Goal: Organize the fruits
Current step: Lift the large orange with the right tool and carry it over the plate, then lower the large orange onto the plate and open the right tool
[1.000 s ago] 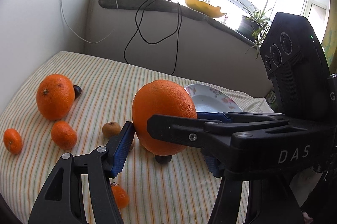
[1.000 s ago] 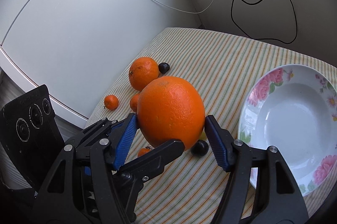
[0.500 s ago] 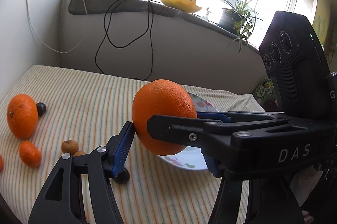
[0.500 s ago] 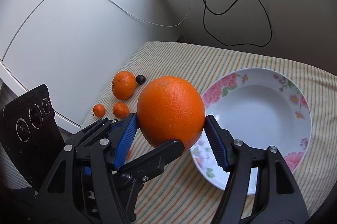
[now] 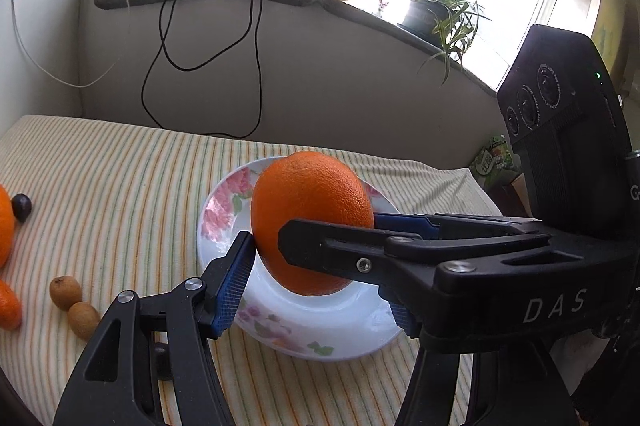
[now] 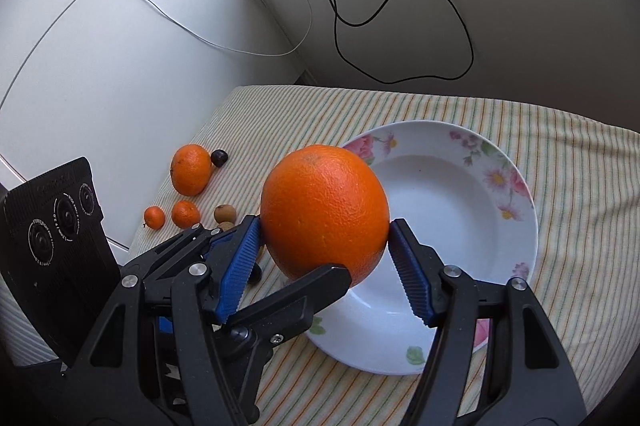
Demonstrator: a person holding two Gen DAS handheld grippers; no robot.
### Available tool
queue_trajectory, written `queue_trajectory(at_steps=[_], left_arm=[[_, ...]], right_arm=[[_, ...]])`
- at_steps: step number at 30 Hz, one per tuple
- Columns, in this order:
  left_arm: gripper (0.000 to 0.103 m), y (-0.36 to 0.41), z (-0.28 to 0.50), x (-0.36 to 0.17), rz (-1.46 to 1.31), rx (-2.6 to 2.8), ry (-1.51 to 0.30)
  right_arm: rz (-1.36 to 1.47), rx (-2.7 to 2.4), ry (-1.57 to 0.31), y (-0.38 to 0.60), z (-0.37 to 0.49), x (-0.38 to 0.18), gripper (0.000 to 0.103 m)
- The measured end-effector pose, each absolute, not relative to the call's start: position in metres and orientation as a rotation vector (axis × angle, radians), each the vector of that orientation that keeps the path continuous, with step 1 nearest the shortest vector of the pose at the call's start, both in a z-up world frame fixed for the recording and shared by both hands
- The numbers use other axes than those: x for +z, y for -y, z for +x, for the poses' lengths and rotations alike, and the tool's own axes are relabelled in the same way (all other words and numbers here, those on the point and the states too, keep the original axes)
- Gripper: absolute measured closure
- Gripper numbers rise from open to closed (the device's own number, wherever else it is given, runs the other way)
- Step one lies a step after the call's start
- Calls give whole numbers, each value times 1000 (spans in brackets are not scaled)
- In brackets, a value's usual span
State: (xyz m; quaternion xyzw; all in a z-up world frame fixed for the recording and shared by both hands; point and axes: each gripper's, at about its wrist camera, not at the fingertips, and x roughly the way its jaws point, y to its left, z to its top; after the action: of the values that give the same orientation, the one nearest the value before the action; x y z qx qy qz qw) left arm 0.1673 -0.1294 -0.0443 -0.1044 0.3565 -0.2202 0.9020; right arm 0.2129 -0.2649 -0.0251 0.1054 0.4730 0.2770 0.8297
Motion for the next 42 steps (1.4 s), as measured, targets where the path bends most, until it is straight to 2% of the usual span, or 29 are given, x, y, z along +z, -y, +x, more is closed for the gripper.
queue_trajectory(at_steps=[28,33,42], left_arm=[[42,142,181,-58,-193,-470,-791],[38,144,178,-57,-177,-449,-778],[37,141,175,-58,-175,-439,-783]], right_arm=[[222,538,-1044,270,219,-36,34],[205,528,-1039,270,218,-37,34],[155,499,-995,272,215,-25,34]])
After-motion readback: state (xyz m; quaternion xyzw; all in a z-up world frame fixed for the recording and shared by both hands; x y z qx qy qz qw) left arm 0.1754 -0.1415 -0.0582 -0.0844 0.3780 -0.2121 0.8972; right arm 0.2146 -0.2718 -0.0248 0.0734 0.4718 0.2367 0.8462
